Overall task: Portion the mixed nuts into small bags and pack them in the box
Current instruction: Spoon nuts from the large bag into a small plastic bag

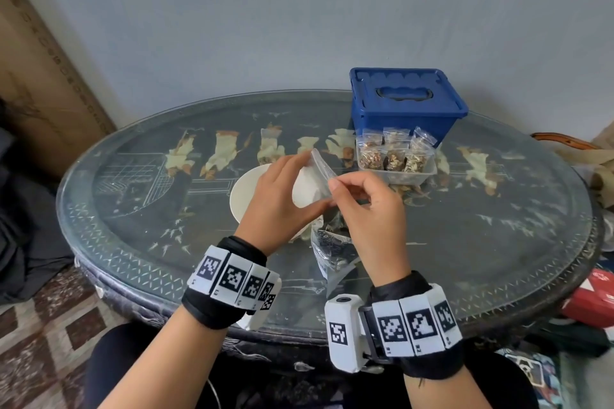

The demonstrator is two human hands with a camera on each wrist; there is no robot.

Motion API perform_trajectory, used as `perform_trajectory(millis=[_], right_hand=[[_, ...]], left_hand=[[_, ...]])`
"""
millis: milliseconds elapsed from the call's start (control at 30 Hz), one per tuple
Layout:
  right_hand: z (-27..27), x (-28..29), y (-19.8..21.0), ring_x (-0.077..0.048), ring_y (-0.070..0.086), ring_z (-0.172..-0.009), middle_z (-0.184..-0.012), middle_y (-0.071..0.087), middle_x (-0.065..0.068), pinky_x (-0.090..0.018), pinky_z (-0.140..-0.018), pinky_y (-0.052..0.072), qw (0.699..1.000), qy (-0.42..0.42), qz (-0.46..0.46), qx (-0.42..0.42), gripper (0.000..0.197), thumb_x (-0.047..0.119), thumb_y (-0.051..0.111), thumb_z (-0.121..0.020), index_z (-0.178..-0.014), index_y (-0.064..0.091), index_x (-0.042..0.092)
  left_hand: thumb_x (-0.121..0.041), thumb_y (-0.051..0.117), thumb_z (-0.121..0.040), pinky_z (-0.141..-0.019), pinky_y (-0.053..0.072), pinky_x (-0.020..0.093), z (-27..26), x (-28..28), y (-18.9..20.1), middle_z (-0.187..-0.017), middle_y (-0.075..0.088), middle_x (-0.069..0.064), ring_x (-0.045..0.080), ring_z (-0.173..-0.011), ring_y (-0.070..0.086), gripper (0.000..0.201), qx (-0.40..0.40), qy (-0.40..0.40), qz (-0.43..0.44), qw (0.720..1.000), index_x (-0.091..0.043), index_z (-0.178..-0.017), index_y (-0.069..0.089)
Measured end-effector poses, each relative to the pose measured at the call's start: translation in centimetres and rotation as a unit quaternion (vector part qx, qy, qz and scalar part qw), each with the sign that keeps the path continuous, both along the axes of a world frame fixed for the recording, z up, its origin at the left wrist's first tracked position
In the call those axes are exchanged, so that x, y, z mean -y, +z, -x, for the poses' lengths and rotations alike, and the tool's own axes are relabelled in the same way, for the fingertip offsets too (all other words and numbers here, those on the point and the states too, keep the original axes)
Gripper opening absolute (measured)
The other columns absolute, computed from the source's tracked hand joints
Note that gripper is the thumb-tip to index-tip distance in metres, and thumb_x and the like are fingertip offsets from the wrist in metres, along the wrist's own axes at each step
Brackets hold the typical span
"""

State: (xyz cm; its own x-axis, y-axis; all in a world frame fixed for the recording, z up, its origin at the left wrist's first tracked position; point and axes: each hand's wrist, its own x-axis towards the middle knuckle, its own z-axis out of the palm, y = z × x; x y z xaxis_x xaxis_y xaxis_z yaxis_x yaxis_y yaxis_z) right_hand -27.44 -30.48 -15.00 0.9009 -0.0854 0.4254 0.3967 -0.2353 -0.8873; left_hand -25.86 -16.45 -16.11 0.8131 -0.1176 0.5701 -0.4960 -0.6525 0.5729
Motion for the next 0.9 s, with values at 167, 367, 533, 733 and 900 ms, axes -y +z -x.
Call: perform_trajectory(millis=[167, 367, 533, 733, 900], right_hand=[[0.5, 0.3, 0.2, 0.002, 0.055, -0.071, -0.075, 0.062, 0.012, -0.008, -0.068, 0.042, 0.999, 0.024, 0.008, -0.021, 0.004, 0.011, 0.063, -0.087, -0.085, 0.065, 0.014], [0.5, 0.3, 0.0, -0.002, 0.060, -0.074, -0.078, 0.065, 0.006, -0.013, -0.070, 0.047, 0.999, 0.034, 0.015, -0.039, 0.005, 0.009, 0.061, -0.087, -0.086, 0.064, 0.011], [0.9, 0.2, 0.0, -0.006, 0.061, -0.073, -0.078, 0.065, 0.008, -0.019, -0.070, 0.051, 0.997, 0.037, 0.009, -0.060, 0.004, 0.009, 0.064, -0.085, -0.084, 0.064, 0.013], [1.2, 0.3, 0.2, 0.002, 0.058, -0.074, -0.078, 0.062, 0.011, -0.011, -0.070, 0.046, 0.997, 0.040, 0.021, -0.065, 0.001, 0.010, 0.063, -0.086, -0.085, 0.063, 0.010], [1.3, 0.6, 0.4, 0.002, 0.056, -0.075, -0.080, 0.063, 0.007, -0.009, -0.069, 0.042, 0.997, 0.038, 0.027, -0.067, 0.008, 0.015, 0.055, -0.091, -0.091, 0.061, 0.010]], left_hand=[[-0.051, 0.058, -0.075, -0.085, 0.034, 0.015, 0.2, -0.4, -0.1, -0.096, 0.053, -0.009, 0.004, -0.093, 0.047, 0.061, -0.003, 0.001, -0.009, 1.000, -0.005, -0.115, 0.055], [-0.054, 0.060, -0.072, -0.085, 0.039, 0.021, 0.6, -0.6, -0.3, -0.097, 0.056, -0.001, 0.008, -0.092, 0.049, 0.072, 0.002, -0.015, -0.029, 0.999, -0.004, -0.123, 0.050], [-0.053, 0.060, -0.072, -0.086, 0.048, 0.040, 0.8, -0.5, -0.5, -0.101, 0.058, 0.001, 0.014, -0.096, 0.053, 0.075, -0.002, 0.000, -0.052, 0.999, -0.010, -0.131, 0.044], [-0.053, 0.058, -0.074, -0.086, 0.047, 0.043, 1.2, -0.3, -0.6, -0.108, 0.059, 0.002, 0.018, -0.100, 0.056, 0.063, -0.003, 0.017, -0.053, 0.998, -0.007, -0.117, 0.053], [-0.055, 0.056, -0.075, -0.090, 0.041, 0.037, 1.3, -0.5, -0.7, -0.102, 0.061, -0.003, 0.013, -0.099, 0.053, 0.056, -0.012, 0.019, -0.069, 0.997, -0.011, -0.109, 0.056]])
